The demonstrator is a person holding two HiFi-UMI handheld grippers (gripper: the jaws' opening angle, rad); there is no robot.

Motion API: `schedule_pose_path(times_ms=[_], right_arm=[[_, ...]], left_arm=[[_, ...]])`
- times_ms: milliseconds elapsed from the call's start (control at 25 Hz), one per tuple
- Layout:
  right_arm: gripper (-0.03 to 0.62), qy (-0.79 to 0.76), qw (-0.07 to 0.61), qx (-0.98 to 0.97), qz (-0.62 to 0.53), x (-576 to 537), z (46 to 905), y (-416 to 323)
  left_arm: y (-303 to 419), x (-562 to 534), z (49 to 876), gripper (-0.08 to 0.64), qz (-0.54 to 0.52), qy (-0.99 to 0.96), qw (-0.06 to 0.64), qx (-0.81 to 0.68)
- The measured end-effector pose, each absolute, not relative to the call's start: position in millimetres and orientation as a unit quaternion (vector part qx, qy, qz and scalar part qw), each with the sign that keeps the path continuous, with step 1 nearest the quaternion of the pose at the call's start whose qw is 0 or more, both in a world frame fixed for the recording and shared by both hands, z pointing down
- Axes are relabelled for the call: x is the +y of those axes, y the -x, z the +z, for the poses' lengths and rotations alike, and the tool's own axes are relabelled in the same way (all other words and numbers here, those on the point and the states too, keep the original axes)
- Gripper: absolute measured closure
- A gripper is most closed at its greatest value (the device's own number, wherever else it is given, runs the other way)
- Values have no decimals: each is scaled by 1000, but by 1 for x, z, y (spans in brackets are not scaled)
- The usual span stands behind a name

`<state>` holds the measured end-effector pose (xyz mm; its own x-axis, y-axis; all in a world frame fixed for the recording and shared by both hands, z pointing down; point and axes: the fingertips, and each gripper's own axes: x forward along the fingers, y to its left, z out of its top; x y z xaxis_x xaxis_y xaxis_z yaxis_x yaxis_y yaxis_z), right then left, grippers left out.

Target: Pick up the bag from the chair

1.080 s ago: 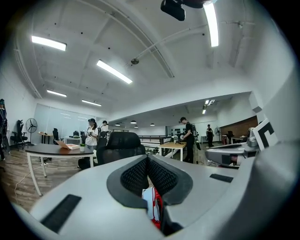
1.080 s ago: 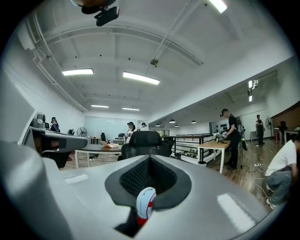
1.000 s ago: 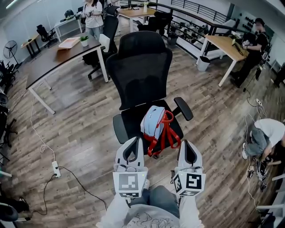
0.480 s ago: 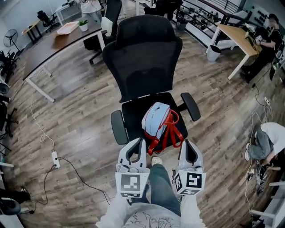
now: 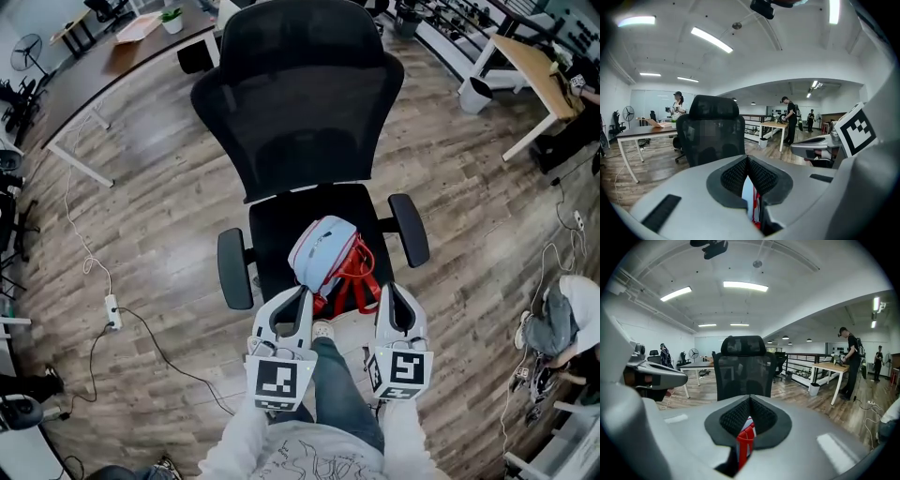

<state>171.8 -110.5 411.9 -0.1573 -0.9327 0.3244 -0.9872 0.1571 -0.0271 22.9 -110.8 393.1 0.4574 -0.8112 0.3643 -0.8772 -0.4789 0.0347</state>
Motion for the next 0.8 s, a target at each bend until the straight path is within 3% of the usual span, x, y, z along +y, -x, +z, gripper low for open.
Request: schedule_pose_path(times_ms=[400,600,800], right_arm=[[580,-598,152,-770,161,-144,476,-185],[580,-592,163,-769,176,-148,497,-192],[578,-600,166,-758,193,-147,513,-203]], left_arm=[[-55,-142,458,549,201,-843,143,-478],[-79,-142,489,446,240,-861,144,-425],[-107,-136,523,408,290,-881,145,-344]])
